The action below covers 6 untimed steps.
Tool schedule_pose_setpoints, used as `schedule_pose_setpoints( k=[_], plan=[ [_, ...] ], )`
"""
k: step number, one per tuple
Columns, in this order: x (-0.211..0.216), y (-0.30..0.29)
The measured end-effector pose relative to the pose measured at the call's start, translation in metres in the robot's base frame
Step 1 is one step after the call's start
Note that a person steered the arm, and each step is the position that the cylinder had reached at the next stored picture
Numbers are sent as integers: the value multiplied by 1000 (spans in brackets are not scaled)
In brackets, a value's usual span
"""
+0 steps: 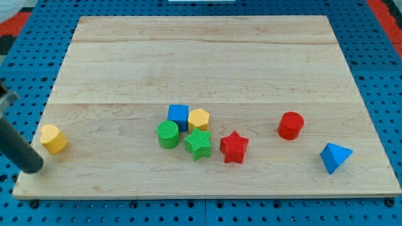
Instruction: Slide yellow heart a bit right
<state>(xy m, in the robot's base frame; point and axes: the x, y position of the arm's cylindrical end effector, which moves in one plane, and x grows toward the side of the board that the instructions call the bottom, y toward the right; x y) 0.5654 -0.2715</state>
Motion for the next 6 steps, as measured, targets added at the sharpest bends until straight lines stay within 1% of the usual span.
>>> schedule_pose_setpoints(
  k=[1, 2, 3, 4, 5, 6],
  plan=[
    [-34, 32],
    [-67, 84],
    [-35, 31],
    [-19, -4],
    [-64, 1],
    [-78, 65]
  ],
)
